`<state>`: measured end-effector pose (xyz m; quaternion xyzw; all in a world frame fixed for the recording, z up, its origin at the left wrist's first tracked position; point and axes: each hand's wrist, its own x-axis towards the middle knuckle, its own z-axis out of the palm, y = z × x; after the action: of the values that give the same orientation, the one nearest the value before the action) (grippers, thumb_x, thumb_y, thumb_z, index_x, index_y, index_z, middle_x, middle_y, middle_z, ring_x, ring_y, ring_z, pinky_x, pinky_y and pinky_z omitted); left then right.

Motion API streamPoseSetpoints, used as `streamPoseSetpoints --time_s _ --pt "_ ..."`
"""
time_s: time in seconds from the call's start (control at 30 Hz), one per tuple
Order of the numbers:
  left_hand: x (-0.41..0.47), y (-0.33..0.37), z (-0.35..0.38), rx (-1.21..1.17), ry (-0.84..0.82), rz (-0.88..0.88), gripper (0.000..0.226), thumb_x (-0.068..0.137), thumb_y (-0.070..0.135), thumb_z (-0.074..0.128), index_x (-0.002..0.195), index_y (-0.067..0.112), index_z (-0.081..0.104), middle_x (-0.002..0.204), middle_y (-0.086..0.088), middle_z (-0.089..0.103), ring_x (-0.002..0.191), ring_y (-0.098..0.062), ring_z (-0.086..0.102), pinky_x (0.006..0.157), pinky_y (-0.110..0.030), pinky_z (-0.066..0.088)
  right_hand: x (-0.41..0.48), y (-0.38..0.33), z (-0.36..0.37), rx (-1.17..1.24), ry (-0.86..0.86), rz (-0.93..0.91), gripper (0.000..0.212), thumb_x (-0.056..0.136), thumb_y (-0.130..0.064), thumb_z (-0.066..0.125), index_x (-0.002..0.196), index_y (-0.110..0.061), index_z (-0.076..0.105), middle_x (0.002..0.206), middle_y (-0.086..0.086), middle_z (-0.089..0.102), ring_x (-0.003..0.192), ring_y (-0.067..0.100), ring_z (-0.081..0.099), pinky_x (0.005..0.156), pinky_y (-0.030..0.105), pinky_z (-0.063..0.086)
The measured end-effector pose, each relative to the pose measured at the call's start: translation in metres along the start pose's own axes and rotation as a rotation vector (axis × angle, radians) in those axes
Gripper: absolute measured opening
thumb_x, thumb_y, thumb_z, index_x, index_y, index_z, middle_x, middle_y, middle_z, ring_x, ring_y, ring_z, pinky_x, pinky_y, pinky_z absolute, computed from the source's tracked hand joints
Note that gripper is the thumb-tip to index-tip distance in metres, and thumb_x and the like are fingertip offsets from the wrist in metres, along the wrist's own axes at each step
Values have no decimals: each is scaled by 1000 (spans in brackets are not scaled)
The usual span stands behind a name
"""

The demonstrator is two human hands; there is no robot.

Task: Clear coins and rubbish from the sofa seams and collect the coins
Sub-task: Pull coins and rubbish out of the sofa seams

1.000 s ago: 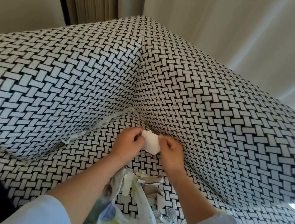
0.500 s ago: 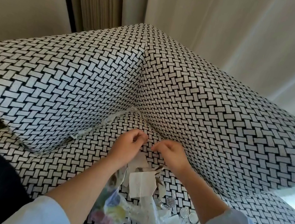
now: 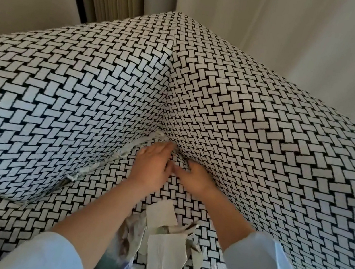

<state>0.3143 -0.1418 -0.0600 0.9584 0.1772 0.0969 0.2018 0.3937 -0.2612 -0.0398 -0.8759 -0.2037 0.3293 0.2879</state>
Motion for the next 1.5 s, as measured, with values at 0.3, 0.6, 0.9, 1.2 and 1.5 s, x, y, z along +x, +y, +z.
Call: streamPoseSetpoints --time_s 0.3,0.6,0.9,1.2,1.5 --pt "56 -18 -8 182 -210 17 39 93 14 44 131 12 53 137 -7 50 123 -25 41 99 -38 42 31 -15 -2 147 -98 118 61 65 -45 62 120 -18 62 114 4 66 107 24 59 96 38 49" --pt "52 -23 -1 90 -130 39 33 95 20 44 123 20 61 128 -1 54 118 -23 41 90 -36 42 18 -11 7 34 17 -24 60 80 -58 44 134 -33 51 135 -5 54 123 20 48 102 35 40" --pt "47 -23 3 35 -56 35 31 93 17 46 117 17 64 122 -2 56 114 -23 43 89 -40 44 27 -17 -1 139 -152 87 54 79 -46 52 126 -21 60 127 1 61 115 19 53 101 36 42" --pt "45 -21 0 -30 -43 12 29 94 16 48 116 18 66 121 0 57 114 -21 42 92 -39 41 33 -23 4 89 -123 119 60 77 -47 39 128 -21 57 129 3 59 115 22 53 98 37 42" --pt "43 -24 1 -86 1 34 28 94 13 48 111 18 69 117 0 58 112 -21 44 91 -41 43 31 -20 -1 66 -131 106 60 86 -49 35 137 -22 50 140 3 52 122 22 48 95 34 40"
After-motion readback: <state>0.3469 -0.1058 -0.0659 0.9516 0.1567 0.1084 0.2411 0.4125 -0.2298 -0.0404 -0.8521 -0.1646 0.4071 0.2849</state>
